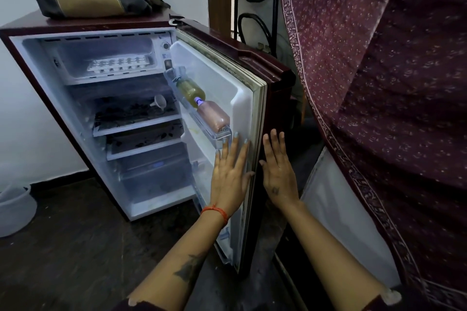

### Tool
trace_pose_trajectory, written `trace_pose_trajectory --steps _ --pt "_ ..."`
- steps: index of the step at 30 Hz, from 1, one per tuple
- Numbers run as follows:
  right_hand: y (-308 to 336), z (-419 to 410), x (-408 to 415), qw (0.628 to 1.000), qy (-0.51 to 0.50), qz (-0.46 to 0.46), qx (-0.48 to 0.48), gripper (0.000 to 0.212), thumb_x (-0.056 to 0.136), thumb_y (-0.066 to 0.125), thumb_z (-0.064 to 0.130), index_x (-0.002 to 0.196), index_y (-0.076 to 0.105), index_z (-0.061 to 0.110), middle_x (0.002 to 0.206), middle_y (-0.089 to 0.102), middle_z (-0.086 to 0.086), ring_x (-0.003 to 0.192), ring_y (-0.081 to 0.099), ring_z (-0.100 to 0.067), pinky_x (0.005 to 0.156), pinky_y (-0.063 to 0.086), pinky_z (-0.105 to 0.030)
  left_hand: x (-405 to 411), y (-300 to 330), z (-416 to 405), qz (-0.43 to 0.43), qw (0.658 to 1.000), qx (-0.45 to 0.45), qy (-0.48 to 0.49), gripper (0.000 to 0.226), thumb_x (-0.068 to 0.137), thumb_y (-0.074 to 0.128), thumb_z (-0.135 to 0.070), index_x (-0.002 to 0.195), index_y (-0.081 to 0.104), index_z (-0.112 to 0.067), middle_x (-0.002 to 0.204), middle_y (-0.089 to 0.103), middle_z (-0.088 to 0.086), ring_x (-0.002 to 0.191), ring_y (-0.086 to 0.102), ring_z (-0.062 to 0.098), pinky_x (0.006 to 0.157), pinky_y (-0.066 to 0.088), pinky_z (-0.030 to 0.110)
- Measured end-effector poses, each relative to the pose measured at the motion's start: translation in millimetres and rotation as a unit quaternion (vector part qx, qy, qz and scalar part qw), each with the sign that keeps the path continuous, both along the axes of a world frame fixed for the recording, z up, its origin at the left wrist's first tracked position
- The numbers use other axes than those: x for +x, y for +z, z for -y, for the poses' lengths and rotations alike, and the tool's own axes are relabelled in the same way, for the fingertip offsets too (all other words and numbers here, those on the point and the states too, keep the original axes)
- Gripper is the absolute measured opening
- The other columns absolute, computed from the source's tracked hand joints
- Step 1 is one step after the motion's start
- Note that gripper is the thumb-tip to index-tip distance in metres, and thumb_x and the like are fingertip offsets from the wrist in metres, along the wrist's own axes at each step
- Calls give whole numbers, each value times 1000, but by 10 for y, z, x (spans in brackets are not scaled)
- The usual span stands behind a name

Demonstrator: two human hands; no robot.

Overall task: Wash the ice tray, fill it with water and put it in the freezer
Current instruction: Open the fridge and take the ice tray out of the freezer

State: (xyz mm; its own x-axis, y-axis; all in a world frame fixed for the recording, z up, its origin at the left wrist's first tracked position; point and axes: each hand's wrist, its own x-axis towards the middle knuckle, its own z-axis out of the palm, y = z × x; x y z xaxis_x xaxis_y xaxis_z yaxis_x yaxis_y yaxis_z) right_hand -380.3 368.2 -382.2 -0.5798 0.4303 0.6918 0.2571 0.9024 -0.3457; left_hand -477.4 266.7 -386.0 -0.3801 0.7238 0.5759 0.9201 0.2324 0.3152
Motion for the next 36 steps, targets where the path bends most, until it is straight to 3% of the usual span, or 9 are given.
trace_pose_trajectory --steps 4,9,12,15,20,23,26,29,36 --pt "14 -54 78 998 -15 15 -51 69 98 36 23 149 -9 33 157 -17 17 147 -9 -12 116 0 -13 91 64 -57 6 1000 -5 -7 64 90 36 -30 148 15 -17 156 19 14 144 5 19 114 15 45" --pt "21 0 131 993 -27 20 -112 64 99 34 33 149 -4 21 157 -13 10 147 -10 -10 117 9 -25 150 44 -30 30 1000 6 -5 65 93 47 -18 149 15 -18 158 11 9 146 3 20 118 7 39" --pt "2 92 126 990 -28 11 -140 63 97 28 40 149 -1 19 157 -10 8 146 -10 -8 117 3 -22 126 23 44 40 999 1 6 70 91 53 -16 149 13 -17 158 9 7 145 9 28 115 10 43" --pt "-20 253 83 990 -26 -6 -138 60 97 28 38 149 7 16 158 1 2 147 -4 -8 118 0 -20 71 12 149 58 998 -6 19 68 94 47 -25 149 9 -18 156 8 5 145 9 30 116 14 45" --pt "-127 514 -75 990 24 2 -138 57 98 33 35 149 15 18 158 11 1 147 8 -12 119 5 -21 -7 21 371 95 995 -13 37 62 94 28 -40 147 4 -20 157 1 0 146 -1 23 118 3 37" --pt "-167 642 -226 986 47 21 -158 56 98 31 40 148 13 23 156 11 6 144 5 -2 116 1 -15 -119 15 535 122 991 -10 61 63 92 24 -45 146 4 -20 156 0 -1 145 -6 20 118 1 37" --pt "-158 760 -414 983 73 27 -165 56 97 31 43 147 16 21 154 13 6 141 3 6 114 -1 -11 -306 -5 705 154 984 -7 93 61 94 27 -44 147 7 -21 156 0 -4 144 -5 18 119 3 39" --pt "-148 870 -647 979 93 39 -177 65 94 23 58 147 18 21 154 13 6 141 8 1 113 -1 -10 -517 -20 860 185 976 -6 114 60 94 31 -42 146 5 -25 154 -3 -7 144 -5 16 119 5 39" --pt "-100 1129 -1299 965 100 72 -230 74 87 19 61 149 21 21 158 15 0 144 12 -9 115 8 -23 -1193 -43 1153 245 958 -14 149 61 99 40 -38 151 11 -23 160 5 0 148 8 23 117 20 46"
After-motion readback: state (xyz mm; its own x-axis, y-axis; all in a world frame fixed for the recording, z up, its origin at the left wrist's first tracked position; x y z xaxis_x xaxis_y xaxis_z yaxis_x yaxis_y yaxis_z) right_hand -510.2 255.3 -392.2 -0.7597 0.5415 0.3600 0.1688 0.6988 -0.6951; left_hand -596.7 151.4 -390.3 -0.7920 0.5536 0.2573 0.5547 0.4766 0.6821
